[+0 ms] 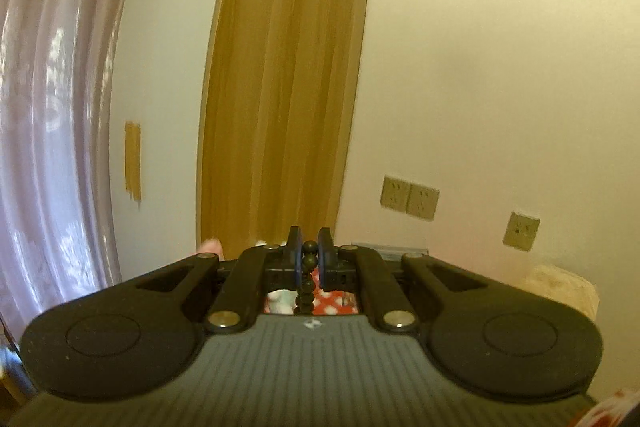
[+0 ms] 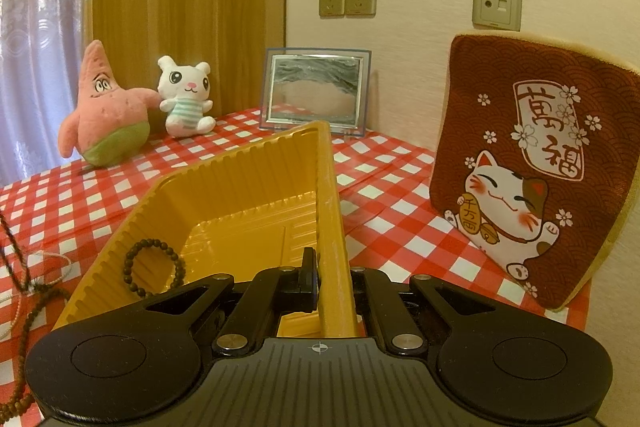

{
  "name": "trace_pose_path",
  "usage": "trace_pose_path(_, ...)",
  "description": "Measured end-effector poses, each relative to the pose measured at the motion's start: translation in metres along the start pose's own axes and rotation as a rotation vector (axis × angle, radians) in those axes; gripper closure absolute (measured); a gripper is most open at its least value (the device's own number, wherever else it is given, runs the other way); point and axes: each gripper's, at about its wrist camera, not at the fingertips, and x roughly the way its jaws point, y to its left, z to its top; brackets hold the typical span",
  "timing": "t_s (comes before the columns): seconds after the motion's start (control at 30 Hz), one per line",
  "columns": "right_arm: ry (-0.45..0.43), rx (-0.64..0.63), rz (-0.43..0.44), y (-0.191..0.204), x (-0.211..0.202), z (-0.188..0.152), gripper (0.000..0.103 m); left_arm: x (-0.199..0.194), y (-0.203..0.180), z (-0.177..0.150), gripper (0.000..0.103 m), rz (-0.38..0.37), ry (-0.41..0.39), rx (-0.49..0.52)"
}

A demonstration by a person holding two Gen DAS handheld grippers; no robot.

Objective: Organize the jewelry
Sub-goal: 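Lift the bead necklace high with the left tool and swing it over the tray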

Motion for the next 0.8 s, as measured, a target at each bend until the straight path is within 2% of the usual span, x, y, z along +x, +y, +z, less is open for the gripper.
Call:
trace_pose_path(0.2, 0.000, -0.005, 0.003, 0.001, -0.001, 0.000, 0.099, -0.007, -0.005, 0.029, 0.097, 0.017, -0.061, 0.039)
trace_pose_path(0.47, 0.000, -0.004, 0.003, 0.001, -0.001, -0.001, 0.099, -0.008, -0.017, 0.044, 0.097, -0.003, -0.092, 0.056)
trace_pose_path(0.63, -0.001, -0.005, 0.003, 0.001, -0.001, 0.000, 0.099, -0.004, -0.026, 0.045, 0.097, -0.036, -0.090, 0.050)
trace_pose_path(0.8, -0.001, -0.005, 0.003, 0.002, -0.002, 0.000, 0.099, 0.001, -0.041, 0.046, 0.097, -0.107, -0.080, 0.032)
